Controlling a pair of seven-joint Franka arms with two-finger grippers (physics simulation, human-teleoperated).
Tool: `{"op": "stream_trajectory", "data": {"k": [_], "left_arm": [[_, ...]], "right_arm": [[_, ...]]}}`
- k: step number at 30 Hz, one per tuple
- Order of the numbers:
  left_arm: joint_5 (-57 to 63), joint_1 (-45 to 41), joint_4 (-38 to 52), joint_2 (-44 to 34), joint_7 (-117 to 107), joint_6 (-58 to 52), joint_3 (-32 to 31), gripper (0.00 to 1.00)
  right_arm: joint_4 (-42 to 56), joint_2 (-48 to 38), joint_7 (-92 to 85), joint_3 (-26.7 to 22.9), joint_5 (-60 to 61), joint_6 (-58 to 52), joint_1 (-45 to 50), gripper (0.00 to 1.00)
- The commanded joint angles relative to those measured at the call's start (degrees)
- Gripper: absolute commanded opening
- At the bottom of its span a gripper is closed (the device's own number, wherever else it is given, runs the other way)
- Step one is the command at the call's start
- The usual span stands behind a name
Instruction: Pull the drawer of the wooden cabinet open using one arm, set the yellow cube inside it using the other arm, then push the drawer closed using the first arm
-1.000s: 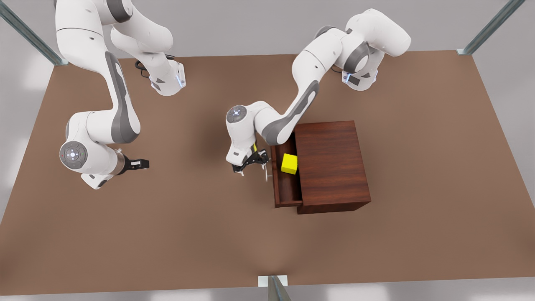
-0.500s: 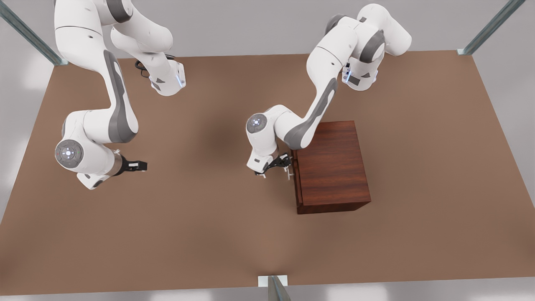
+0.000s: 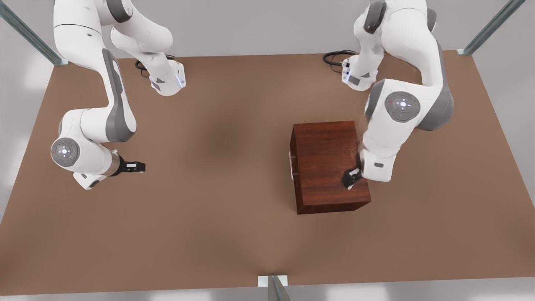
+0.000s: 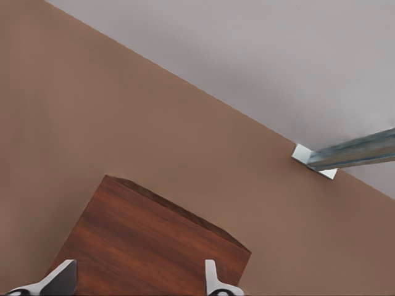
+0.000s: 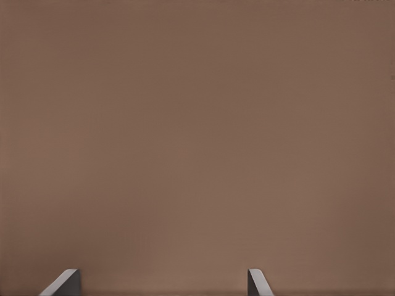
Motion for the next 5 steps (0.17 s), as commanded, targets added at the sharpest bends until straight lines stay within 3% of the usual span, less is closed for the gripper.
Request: {"op": "stream_trajectory", "data": {"k": [1, 2, 5], "left_arm": [[-6.16, 4.28, -18.49, -11.65, 56.23, -0.08, 0.37, 1.0], [-5.81, 4.37, -20.31, -12.74, 56.49, 2.77, 1.07, 1.0], [-5.54, 3.93, -14.67, -9.84, 56.23, 1.1, 0.98, 1.0]], "right_arm": [[0.91, -0.04, 0.64, 0.0, 0.0, -0.12, -0.27, 1.0], [1.44, 0.22, 0.72, -0.09, 0.0, -0.12, -0.45, 1.0], [2.58, 1.1, 0.63, -0.53, 0.35, -0.21, -0.54, 1.0]]}}
